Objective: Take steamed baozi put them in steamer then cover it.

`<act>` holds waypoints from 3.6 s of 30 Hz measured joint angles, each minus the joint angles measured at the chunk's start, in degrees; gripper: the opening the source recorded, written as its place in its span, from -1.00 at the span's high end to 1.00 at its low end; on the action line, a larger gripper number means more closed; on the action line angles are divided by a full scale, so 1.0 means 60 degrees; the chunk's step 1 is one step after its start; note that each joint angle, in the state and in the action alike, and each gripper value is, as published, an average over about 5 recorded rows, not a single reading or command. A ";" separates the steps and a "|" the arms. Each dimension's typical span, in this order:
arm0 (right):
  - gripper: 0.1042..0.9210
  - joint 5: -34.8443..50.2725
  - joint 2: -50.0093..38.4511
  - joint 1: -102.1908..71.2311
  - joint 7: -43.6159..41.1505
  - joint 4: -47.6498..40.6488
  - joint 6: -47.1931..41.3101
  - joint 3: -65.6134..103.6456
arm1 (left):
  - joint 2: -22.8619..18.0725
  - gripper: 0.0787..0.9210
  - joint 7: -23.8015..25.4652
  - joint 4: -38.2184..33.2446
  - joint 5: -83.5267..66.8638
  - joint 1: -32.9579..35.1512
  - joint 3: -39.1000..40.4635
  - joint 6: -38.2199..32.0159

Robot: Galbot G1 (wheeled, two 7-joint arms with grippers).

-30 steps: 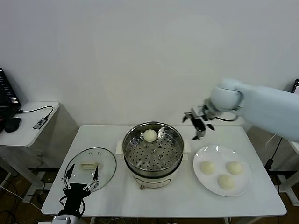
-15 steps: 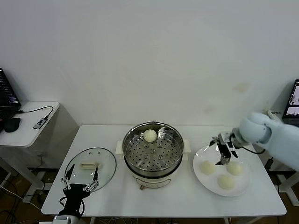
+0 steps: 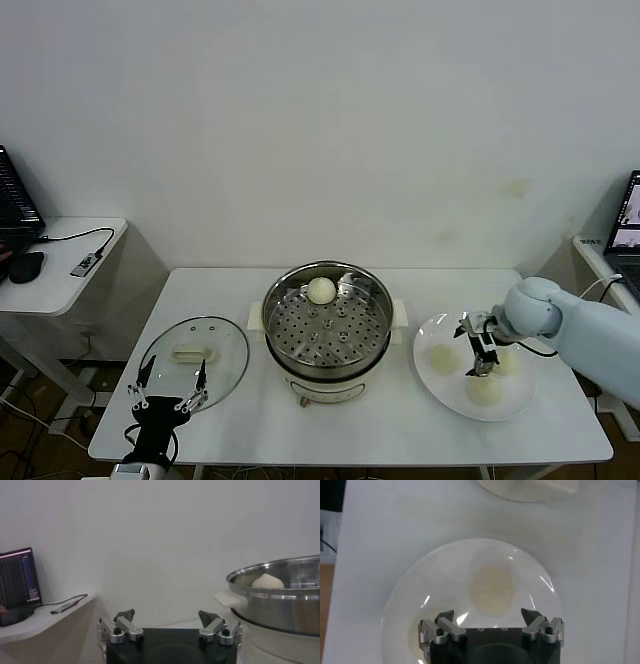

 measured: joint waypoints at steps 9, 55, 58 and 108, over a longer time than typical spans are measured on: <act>-0.76 -0.0312 0.0716 -0.0297 0.0078 -0.0670 0.0061 0.0165 | -0.0008 -0.77 0.0000 0.0082 0.0035 -0.0004 -0.0068 -0.0038; -0.29 0.5104 0.1743 0.7160 0.0140 0.1392 -0.2269 -0.4105 | 0.0286 -0.77 0.0022 0.0004 -0.0178 -0.0315 0.0039 -0.0047; -0.30 0.5652 0.2425 0.7265 0.0411 0.1270 -0.2588 -0.4231 | 0.0282 -0.77 0.0025 -0.0030 -0.0161 -0.0318 -0.0002 -0.0063; -0.76 0.5985 0.6139 0.6421 0.0280 -0.0901 -0.3761 -0.4414 | 0.0233 -0.77 0.0022 -0.0061 -0.0209 -0.0436 -0.0128 -0.0190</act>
